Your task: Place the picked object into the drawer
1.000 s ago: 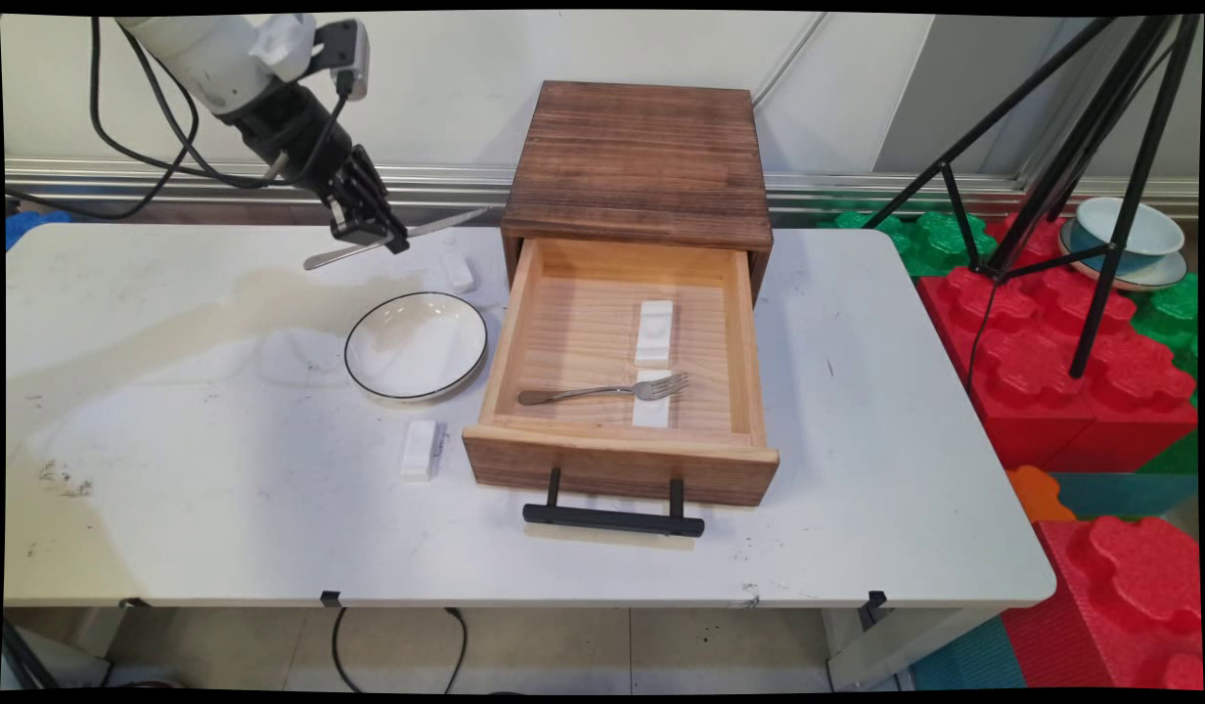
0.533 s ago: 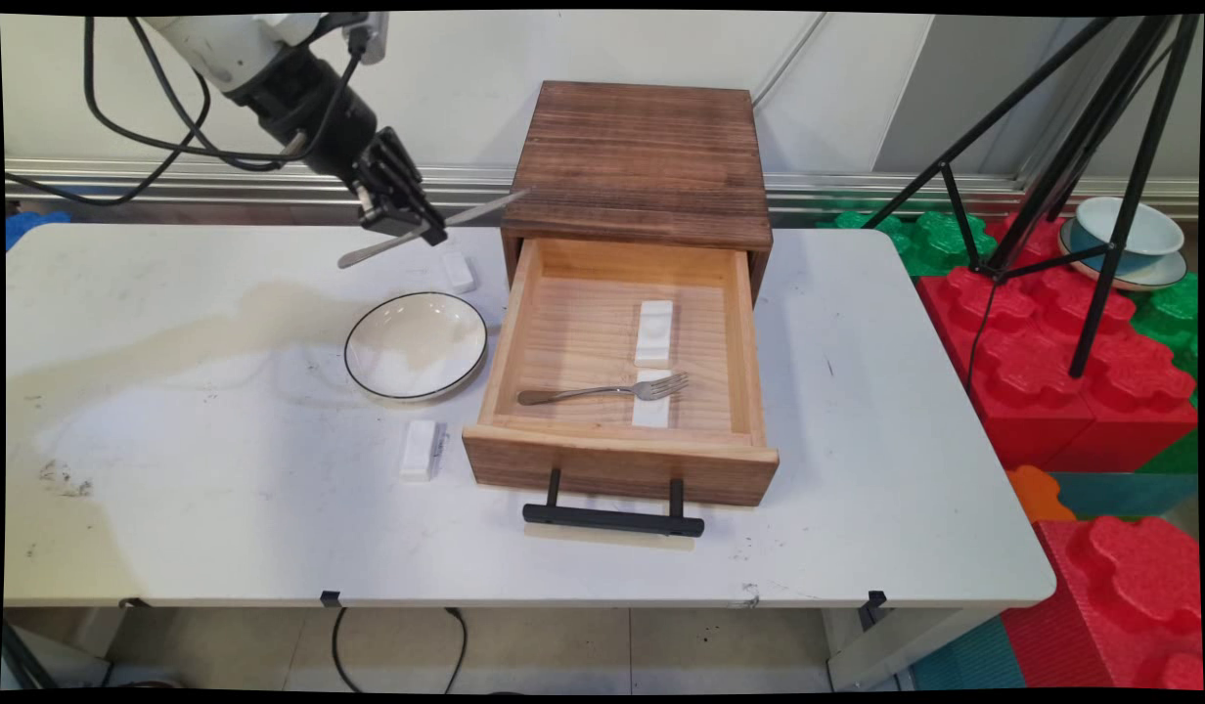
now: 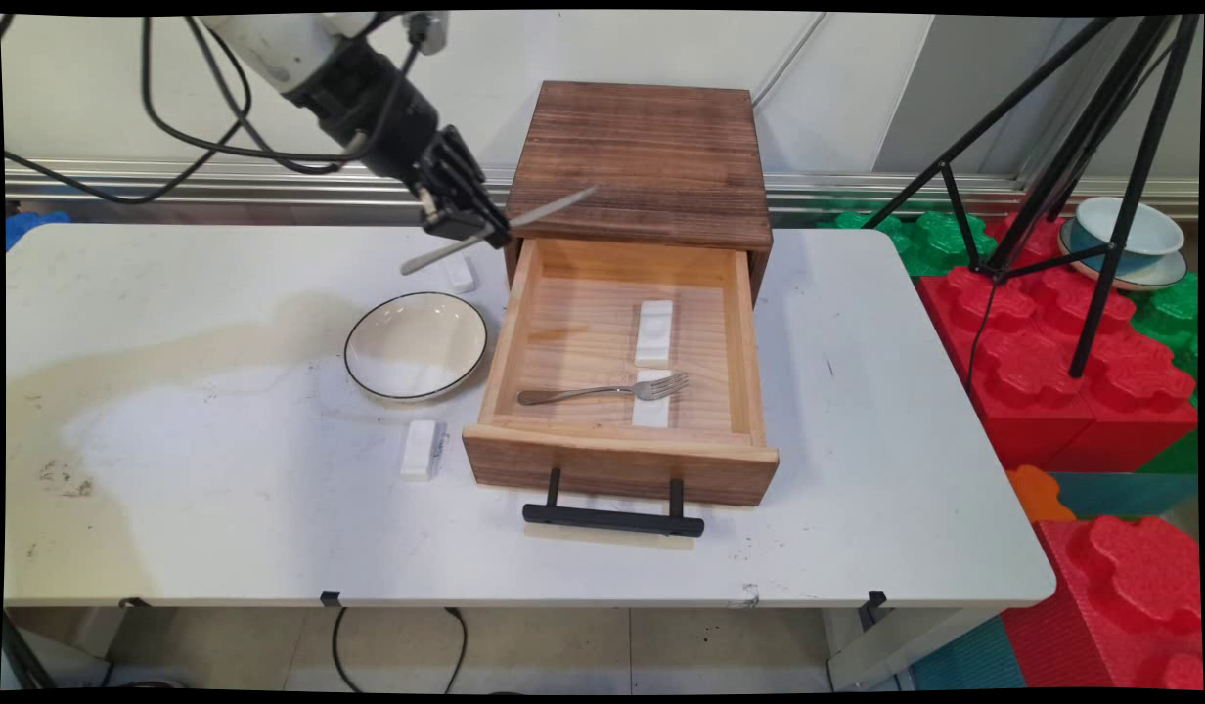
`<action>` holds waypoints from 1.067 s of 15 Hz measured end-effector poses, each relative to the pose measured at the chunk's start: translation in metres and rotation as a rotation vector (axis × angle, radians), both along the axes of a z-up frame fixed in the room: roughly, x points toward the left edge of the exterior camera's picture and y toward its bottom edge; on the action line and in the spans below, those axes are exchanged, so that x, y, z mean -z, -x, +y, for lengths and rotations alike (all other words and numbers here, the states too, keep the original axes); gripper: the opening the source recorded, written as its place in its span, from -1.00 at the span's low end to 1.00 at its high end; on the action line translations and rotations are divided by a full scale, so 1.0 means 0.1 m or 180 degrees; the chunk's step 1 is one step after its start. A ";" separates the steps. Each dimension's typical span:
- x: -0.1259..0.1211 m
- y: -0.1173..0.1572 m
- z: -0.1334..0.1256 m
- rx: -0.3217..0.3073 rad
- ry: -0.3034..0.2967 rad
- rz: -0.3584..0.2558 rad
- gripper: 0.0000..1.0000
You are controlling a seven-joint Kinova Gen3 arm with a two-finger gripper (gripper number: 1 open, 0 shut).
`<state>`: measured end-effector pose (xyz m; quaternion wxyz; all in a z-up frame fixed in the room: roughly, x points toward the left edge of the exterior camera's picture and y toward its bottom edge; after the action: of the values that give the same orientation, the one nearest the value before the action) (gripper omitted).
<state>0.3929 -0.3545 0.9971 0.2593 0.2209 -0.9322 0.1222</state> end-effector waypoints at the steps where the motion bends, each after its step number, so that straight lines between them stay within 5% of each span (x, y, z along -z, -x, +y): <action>1: 0.02 0.06 -0.02 0.0015 0.0011 0.0010 -1.00; 16: 0.68 0.83 -0.57 0.0108 0.0077 -0.0037 -1.00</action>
<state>0.3094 -0.4115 0.9290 0.2586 0.2011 -0.9358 0.1303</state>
